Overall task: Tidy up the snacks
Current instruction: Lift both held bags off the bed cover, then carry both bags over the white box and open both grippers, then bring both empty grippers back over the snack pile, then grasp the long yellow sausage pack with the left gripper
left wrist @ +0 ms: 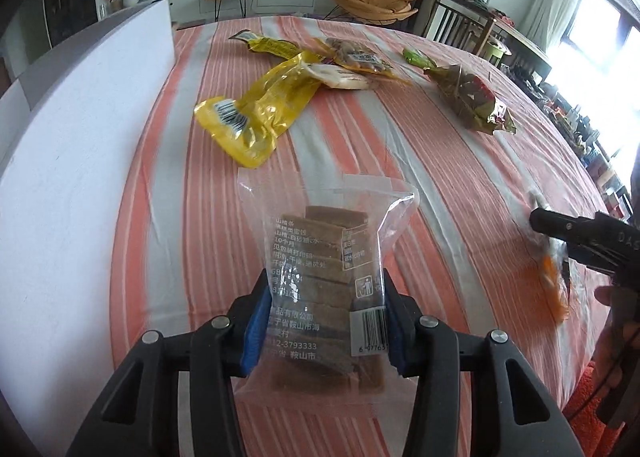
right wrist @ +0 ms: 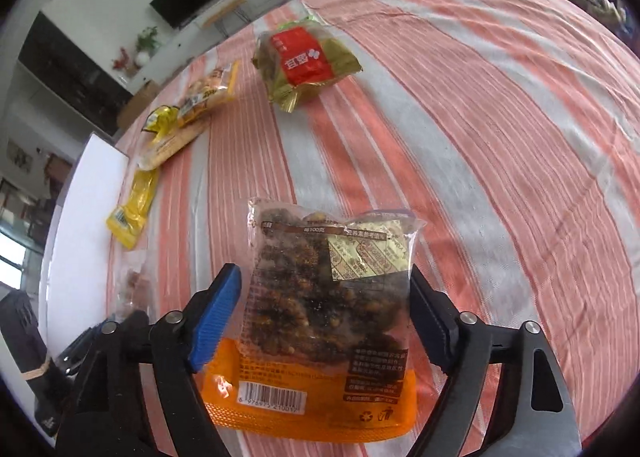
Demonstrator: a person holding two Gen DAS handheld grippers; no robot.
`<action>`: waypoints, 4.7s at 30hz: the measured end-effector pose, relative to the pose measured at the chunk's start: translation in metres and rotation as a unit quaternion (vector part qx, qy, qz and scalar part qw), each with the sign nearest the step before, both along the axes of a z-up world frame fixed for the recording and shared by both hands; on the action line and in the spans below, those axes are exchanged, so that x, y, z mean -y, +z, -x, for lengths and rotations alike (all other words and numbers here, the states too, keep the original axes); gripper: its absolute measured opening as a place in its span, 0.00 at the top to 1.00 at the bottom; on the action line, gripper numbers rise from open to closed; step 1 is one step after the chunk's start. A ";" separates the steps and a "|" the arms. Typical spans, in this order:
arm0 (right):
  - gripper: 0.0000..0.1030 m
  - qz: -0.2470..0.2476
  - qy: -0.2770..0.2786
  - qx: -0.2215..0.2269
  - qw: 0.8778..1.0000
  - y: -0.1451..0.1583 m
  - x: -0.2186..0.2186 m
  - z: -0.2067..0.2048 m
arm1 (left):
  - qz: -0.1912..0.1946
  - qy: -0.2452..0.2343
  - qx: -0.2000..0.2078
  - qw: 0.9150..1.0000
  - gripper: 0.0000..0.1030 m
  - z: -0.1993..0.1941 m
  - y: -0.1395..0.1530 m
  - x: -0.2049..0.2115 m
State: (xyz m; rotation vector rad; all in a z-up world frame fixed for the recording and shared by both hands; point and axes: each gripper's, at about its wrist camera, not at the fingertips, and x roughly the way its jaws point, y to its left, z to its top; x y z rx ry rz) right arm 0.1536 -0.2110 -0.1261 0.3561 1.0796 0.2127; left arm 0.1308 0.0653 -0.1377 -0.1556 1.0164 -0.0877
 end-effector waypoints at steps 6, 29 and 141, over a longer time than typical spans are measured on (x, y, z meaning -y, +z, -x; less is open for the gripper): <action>0.09 0.153 0.044 -0.023 0.987 -0.007 -0.046 -0.006 | -0.022 0.006 0.016 1.000 0.53 0.012 0.012 0.003; 0.82 0.026 0.029 0.010 0.999 0.023 -0.025 0.017 | -0.047 -0.020 0.080 0.995 0.53 0.037 0.067 0.006; 0.15 0.194 -0.043 0.093 0.976 -0.015 -0.027 0.050 | -0.093 -0.029 -0.068 0.993 0.54 -0.157 0.001 -0.016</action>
